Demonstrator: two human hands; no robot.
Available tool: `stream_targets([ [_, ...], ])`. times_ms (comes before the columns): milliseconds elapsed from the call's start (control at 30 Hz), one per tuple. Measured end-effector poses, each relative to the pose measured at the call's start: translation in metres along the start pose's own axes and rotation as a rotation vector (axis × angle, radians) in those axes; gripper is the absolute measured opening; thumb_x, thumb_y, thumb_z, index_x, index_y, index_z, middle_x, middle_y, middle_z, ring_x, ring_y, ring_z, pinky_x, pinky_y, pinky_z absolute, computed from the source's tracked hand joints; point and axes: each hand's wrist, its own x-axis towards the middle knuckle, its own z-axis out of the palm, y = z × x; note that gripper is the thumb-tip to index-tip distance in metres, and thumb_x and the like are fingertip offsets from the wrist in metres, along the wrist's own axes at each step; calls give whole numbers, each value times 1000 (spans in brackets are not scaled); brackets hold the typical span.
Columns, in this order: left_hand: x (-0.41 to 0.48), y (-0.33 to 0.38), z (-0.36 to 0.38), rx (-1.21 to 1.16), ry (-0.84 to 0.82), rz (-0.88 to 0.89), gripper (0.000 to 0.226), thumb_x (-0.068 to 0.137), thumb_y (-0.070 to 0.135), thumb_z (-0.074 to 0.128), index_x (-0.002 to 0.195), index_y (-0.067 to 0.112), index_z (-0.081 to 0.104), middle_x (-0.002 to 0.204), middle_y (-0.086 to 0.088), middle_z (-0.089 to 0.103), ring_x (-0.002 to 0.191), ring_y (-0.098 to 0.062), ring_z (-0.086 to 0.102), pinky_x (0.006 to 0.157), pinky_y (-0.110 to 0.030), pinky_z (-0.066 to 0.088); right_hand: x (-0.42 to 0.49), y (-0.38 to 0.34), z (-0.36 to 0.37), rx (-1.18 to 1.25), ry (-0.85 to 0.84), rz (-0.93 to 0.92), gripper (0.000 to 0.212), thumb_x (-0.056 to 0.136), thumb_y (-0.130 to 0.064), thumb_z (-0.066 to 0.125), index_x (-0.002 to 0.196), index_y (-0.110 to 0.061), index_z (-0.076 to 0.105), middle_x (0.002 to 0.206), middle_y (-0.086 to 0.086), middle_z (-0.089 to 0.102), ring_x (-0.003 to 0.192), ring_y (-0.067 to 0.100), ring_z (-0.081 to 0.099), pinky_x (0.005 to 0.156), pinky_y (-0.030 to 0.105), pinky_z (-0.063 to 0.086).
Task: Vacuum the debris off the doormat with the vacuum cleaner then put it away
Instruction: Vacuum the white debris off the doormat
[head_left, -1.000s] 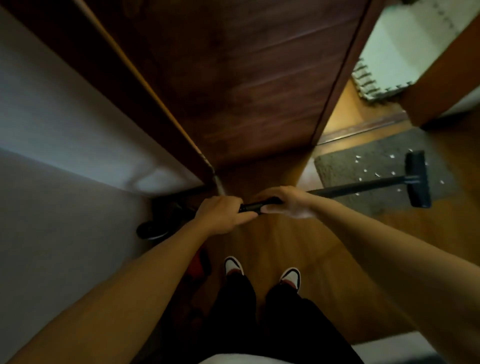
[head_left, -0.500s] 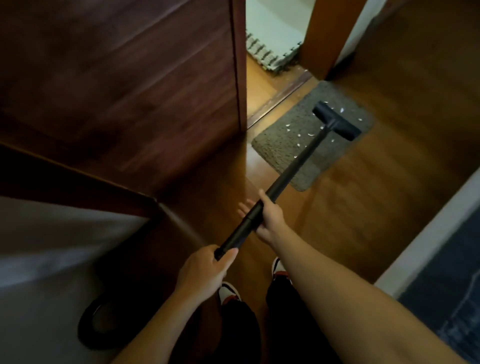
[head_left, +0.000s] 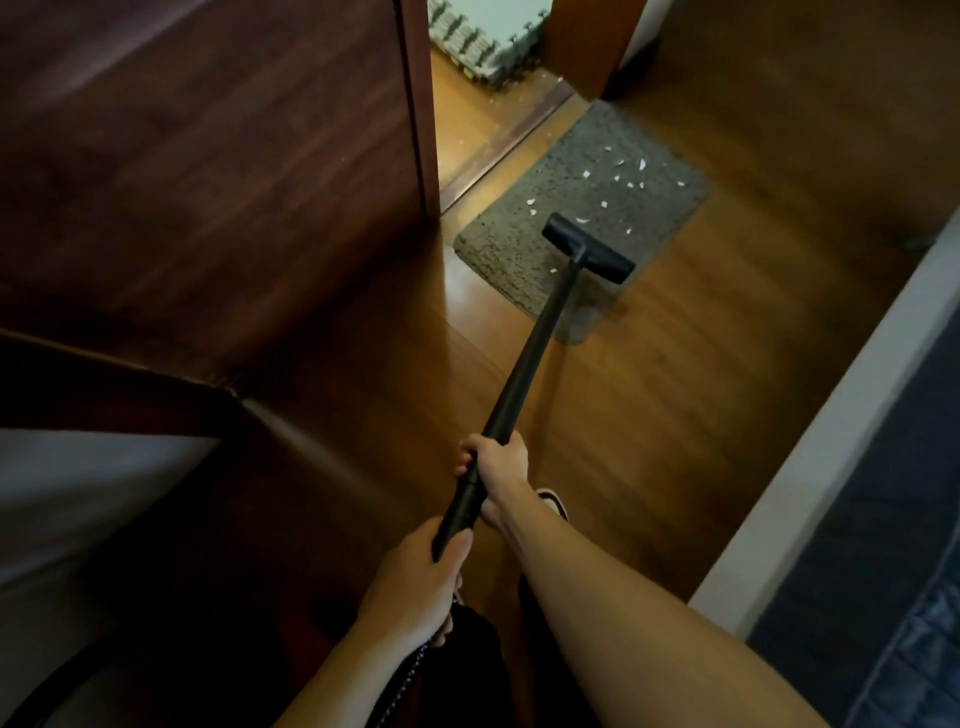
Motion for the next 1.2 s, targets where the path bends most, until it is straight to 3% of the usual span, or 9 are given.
stream_targets([
  [267,14,-24,5,38,37,-30,29,101,44,44,95,20,60,58,1,59,41,-17,58,46,-30,51,21,28,1,-3,-78,121,47,88,9,61,124,-16,42,76,7,53,55,13,52,49,26,46],
  [467,29,-46,7,124,68,-60,28,100,48,42,96,25,58,76,-3,66,42,-13,60,46,-28,53,35,48,0,-4,-80,138,45,90,5,61,126,-16,41,78,8,53,56,13,52,50,26,47],
  [567,39,-58,1,157,60,-62,25,99,51,43,97,31,59,79,1,66,52,-12,64,56,-33,56,38,55,4,-59,-78,108,54,91,4,62,133,-20,38,81,10,55,58,15,56,53,29,52],
  [633,48,-68,-5,172,63,-58,23,98,51,45,105,36,61,83,5,66,65,-14,65,68,-36,56,36,64,9,-85,-79,74,67,90,6,62,141,-27,32,85,11,56,57,16,58,54,30,53],
  [800,59,-88,-10,179,45,-45,39,98,52,45,136,42,48,101,7,66,90,-16,64,80,-37,52,29,87,15,-96,-69,59,86,91,8,61,152,-37,21,87,11,57,56,15,58,51,28,53],
  [1000,64,-112,9,223,91,-48,44,97,55,43,138,39,45,114,3,65,103,-22,62,93,-47,51,38,109,7,-155,-11,26,84,92,6,61,154,-36,23,84,11,60,54,15,58,52,28,55],
  [1200,77,-148,29,104,100,-96,37,96,52,49,128,34,54,107,5,66,91,-18,65,82,-38,54,59,149,-11,-206,31,-22,61,93,2,58,142,-27,36,81,9,57,52,14,56,50,29,51],
])
